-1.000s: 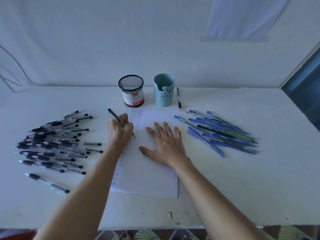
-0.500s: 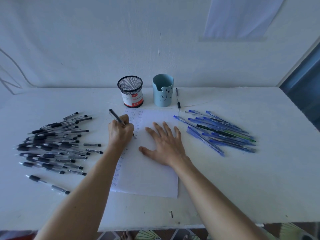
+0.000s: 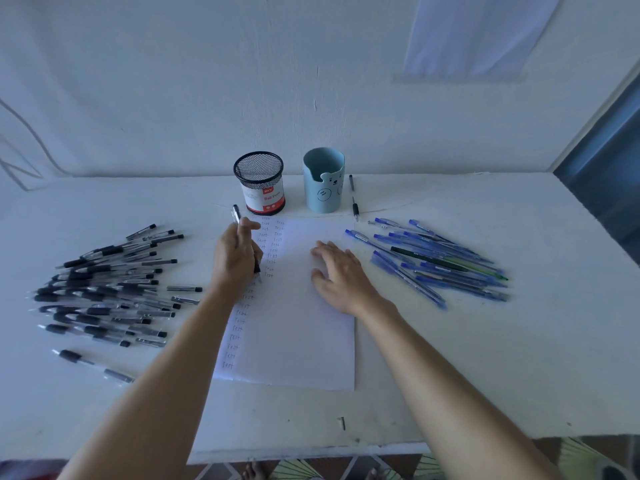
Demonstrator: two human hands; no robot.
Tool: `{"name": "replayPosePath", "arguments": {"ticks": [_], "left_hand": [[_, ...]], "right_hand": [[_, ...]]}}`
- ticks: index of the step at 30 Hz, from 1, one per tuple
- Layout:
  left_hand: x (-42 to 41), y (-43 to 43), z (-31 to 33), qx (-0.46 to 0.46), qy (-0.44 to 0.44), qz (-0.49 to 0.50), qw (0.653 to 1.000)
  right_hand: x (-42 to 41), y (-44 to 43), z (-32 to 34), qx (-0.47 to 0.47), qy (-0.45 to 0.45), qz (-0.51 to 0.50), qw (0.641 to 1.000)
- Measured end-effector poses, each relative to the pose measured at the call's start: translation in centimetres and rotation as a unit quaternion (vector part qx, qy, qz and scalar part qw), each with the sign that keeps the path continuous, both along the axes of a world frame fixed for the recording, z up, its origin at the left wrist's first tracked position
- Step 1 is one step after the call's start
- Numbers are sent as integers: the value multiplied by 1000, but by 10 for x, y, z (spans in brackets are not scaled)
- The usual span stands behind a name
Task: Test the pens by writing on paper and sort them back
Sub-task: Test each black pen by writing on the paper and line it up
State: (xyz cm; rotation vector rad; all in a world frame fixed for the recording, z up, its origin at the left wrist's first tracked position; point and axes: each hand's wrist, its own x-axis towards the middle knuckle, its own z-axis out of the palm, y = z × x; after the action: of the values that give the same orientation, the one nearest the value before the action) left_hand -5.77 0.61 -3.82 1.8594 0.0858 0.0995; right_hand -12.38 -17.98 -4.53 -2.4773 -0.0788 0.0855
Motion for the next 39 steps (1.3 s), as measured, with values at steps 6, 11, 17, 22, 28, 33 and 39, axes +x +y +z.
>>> {"name": "replayPosePath", "arguments": {"ticks": [6,11,17,22,28,33,39], "left_hand": [[-1,-1,-2,54,4,-38,998],[3,-16,8,227,27,-94,969],[1,-53,5,406,31,-173,897],[-2,-67,7,397,54,-188,897],[2,-48,-6,404,-76,-94,907],[1,-41,-21,438,-74,-121,888],[1,-42,-22,437,-84,-111,889]], "right_hand": [[-9,-15,2,23,-25,14,999],[-10,-17,0,68,-47,-43,996],[-9,-19,-2,87,-59,-75,992],[-6,-23,-2,95,-65,-77,990],[1,-17,2,71,-50,-72,994],[7,-3,3,35,-60,-135,988],[10,-3,8,21,-47,-186,981]]}}
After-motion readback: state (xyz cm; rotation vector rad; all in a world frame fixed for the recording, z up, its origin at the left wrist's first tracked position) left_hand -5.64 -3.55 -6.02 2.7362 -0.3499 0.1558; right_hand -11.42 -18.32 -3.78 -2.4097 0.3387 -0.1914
